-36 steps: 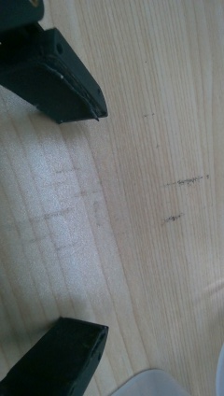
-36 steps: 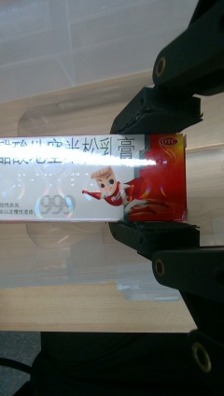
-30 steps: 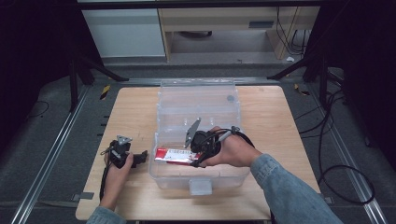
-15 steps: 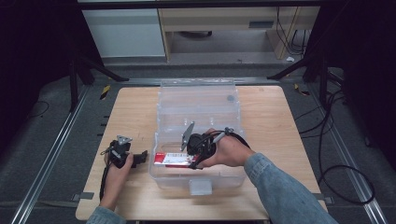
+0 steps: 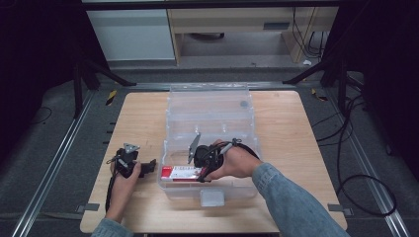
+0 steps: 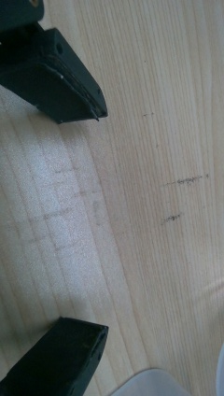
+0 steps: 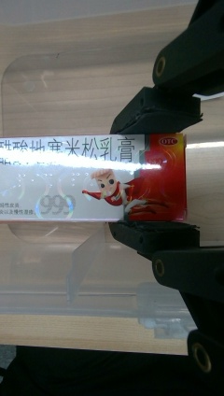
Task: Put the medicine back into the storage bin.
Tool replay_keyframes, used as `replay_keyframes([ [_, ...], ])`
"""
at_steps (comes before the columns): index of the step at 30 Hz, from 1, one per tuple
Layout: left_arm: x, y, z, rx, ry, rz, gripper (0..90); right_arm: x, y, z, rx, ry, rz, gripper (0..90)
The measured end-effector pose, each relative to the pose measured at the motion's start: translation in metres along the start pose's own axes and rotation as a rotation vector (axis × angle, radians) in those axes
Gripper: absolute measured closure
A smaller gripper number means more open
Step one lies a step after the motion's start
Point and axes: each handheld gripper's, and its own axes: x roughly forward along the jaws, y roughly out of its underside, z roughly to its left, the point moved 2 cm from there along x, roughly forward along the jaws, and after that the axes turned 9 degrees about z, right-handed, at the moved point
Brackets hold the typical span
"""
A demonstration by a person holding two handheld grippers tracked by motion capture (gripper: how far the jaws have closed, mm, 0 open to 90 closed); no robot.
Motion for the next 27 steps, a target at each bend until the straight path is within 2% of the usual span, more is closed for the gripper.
replay_keyframes([
  [9,0.000,0.000,0.000,0.002,0.001,0.000,0.0,0.003,0.000,-0.002,-0.003,-0.015,0.007,51.5],
  [27,0.000,0.000,0.000,0.000,0.001,-0.001,0.0,0.013,0.000,-0.003,-0.010,0.001,0.030,51.3],
])
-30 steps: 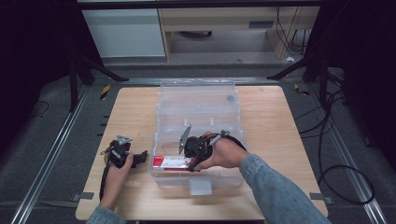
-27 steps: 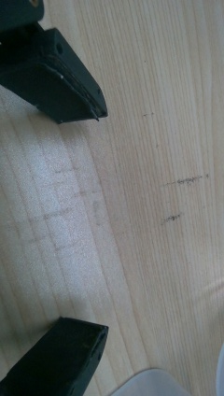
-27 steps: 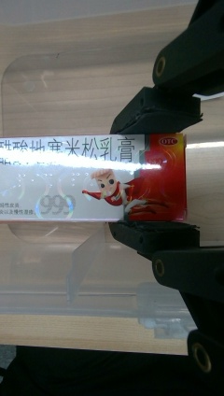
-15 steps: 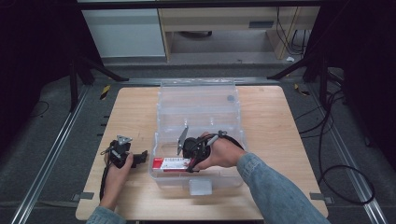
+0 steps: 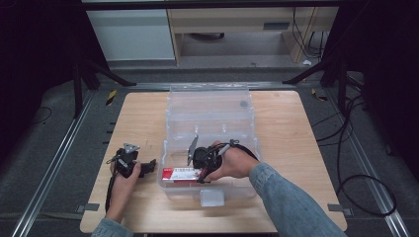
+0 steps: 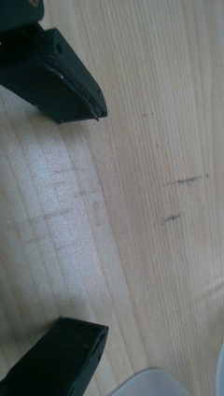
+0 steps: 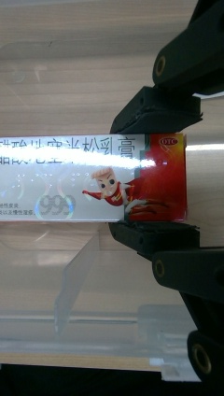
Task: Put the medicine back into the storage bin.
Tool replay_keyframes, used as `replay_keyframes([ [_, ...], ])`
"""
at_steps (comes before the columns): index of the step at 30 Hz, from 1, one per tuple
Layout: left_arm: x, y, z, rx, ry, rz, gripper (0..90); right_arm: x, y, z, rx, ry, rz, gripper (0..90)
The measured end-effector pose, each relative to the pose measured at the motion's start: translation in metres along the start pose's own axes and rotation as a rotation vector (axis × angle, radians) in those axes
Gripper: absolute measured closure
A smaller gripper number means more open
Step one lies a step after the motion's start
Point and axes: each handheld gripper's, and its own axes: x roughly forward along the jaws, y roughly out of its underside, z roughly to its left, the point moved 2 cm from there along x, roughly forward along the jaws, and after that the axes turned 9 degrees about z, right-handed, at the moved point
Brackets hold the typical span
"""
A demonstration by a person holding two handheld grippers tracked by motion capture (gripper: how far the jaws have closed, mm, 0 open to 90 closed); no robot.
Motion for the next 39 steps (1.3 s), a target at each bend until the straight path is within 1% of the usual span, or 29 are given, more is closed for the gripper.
replay_keyframes([
  [4,0.000,0.000,0.000,0.000,0.000,0.000,0.0,0.003,0.000,-0.001,-0.001,0.004,0.012,51.2],
  [9,0.000,0.000,0.000,0.000,0.000,0.000,0.0,0.005,0.000,-0.002,-0.001,0.005,0.012,51.2],
  [12,0.000,0.000,0.000,0.000,0.000,0.000,0.0,0.008,0.000,-0.002,0.003,0.002,0.015,51.2],
  [13,0.000,0.000,0.000,0.001,0.000,0.001,0.0,0.010,0.001,-0.002,0.017,-0.008,0.010,51.3],
  [16,0.000,0.000,0.000,0.002,-0.001,0.002,0.0,0.012,0.002,-0.003,0.015,-0.012,0.005,51.3],
  [25,0.000,0.000,0.000,0.002,0.000,0.002,0.0,0.016,0.002,-0.004,0.020,-0.015,0.014,51.2],
  [30,0.000,0.000,0.000,0.002,0.000,0.002,0.0,0.019,0.002,-0.004,0.031,-0.020,0.015,51.2],
  [39,0.000,0.000,0.000,0.002,0.000,0.002,0.0,0.025,0.002,-0.005,0.031,-0.024,0.031,51.2],
])
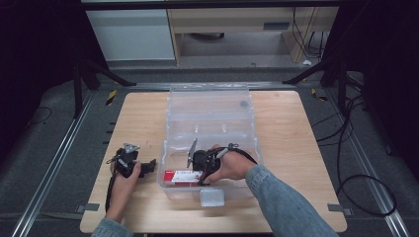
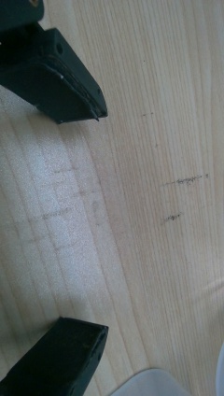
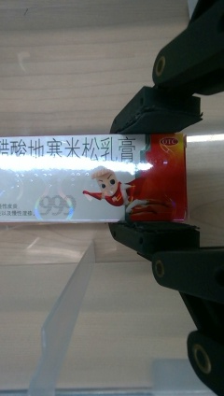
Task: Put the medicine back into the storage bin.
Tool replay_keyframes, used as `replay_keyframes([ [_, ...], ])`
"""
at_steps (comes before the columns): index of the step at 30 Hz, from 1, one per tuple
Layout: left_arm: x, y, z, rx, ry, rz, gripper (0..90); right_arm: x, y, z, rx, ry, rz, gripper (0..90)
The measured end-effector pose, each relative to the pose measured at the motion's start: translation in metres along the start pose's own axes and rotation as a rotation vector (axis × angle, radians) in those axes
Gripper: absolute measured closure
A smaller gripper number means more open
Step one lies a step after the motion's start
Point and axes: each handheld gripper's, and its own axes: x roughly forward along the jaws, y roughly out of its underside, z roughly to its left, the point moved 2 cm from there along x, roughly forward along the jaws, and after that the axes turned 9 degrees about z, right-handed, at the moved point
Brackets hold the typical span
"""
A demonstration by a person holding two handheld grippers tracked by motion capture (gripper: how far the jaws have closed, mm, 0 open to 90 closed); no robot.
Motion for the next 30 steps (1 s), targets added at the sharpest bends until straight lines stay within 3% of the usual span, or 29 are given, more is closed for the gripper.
replay_keyframes([
  [30,0.000,0.000,0.000,0.002,0.000,0.000,0.0,0.015,-0.001,0.000,0.007,-0.021,0.031,50.7],
])
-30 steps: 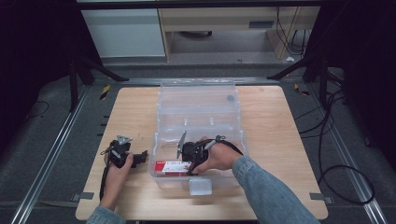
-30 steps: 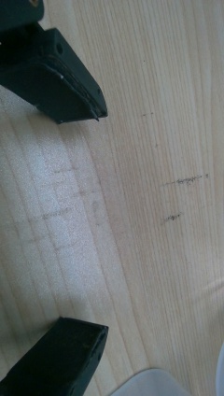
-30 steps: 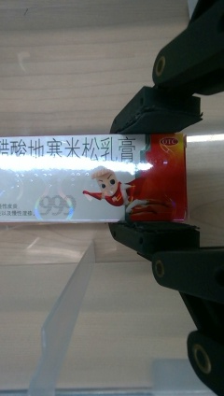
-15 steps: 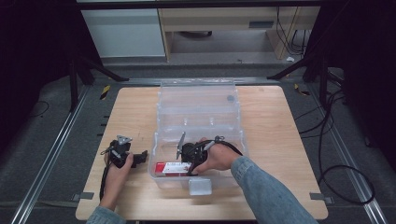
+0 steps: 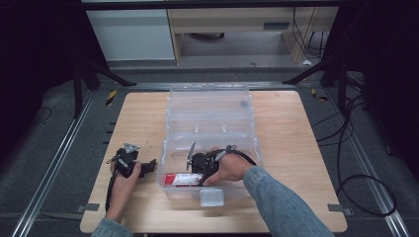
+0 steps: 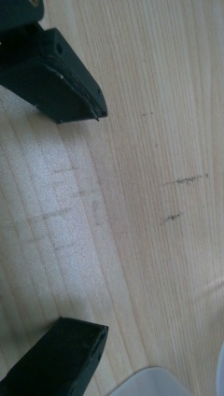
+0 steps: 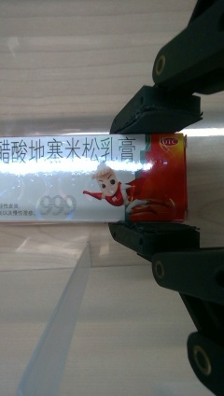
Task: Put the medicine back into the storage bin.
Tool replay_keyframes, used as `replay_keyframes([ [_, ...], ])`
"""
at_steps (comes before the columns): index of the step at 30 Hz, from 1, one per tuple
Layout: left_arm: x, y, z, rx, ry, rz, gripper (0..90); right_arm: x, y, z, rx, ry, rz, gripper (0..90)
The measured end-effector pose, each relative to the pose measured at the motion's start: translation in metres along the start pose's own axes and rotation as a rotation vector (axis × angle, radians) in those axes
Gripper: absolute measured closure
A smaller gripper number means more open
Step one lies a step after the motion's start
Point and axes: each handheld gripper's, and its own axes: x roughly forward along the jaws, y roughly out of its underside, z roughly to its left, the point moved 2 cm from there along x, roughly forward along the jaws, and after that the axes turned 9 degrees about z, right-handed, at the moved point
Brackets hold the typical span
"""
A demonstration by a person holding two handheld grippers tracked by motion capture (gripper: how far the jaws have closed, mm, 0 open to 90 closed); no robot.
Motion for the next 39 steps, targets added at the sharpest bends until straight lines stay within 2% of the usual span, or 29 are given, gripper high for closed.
replay_keyframes([
  [5,0.000,0.000,0.000,0.000,0.000,0.000,0.0,-0.001,-0.001,-0.001,0.013,0.010,-0.006,47.5],
  [11,0.000,0.000,0.000,0.000,0.000,0.000,0.0,-0.013,-0.003,0.001,0.021,0.037,-0.045,47.2],
  [13,0.000,0.000,0.000,0.000,0.000,0.000,0.0,-0.017,-0.002,0.001,0.025,0.041,-0.067,48.0],
  [16,0.000,0.000,0.000,0.002,0.002,0.000,0.0,-0.026,0.002,0.003,0.050,0.074,-0.101,51.7],
  [19,-0.001,0.001,-0.001,0.012,0.011,0.000,0.0,-0.034,0.006,0.005,0.075,0.081,-0.131,55.7],
  [23,-0.003,0.001,-0.002,0.015,0.017,0.000,2.7,-0.043,0.009,0.009,0.077,0.090,-0.161,56.7],
  [24,-0.007,0.002,-0.003,0.013,0.030,-0.012,3.2,-0.051,0.012,0.012,0.083,0.099,-0.183,57.7],
  [25,-0.009,0.002,-0.003,0.035,0.037,-0.020,3.6,-0.055,0.013,0.014,0.082,0.104,-0.193,58.2],
  [26,-0.009,0.002,-0.003,0.035,0.037,-0.020,4.3,-0.055,0.013,0.014,0.082,0.104,-0.193,58.2],
  [28,-0.017,0.003,-0.004,0.067,0.026,-0.045,5.3,-0.068,0.018,0.017,0.085,0.112,-0.217,58.2],
  [31,-0.023,0.004,-0.003,0.060,0.034,-0.059,5.3,-0.076,0.021,0.018,0.091,0.115,-0.237,58.4],
  [32,-0.033,0.006,-0.003,0.064,0.048,-0.098,8.7,-0.087,0.026,0.018,0.097,0.104,-0.263,58.2],
  [33,-0.033,0.006,-0.003,0.064,0.048,-0.098,9.5,-0.093,0.029,0.018,0.098,0.106,-0.269,58.2],
  [34,-0.043,0.007,-0.004,0.072,0.056,-0.119,9.4,-0.099,0.032,0.017,0.105,0.115,-0.275,58.2],
  [36,-0.051,0.008,-0.005,0.079,0.070,-0.133,9.1,-0.111,0.038,0.015,0.116,0.126,-0.284,58.2],
  [37,-0.051,0.008,-0.005,0.079,0.070,-0.133,8.8,-0.111,0.038,0.015,0.116,0.126,-0.284,58.2],
  [38,-0.057,0.008,-0.008,0.068,0.084,-0.141,8.8,-0.120,0.044,0.012,0.118,0.137,-0.291,57.2],
  [39,-0.057,0.008,-0.008,0.068,0.084,-0.141,9.0,-0.120,0.044,0.012,0.118,0.137,-0.291,57.2],
])
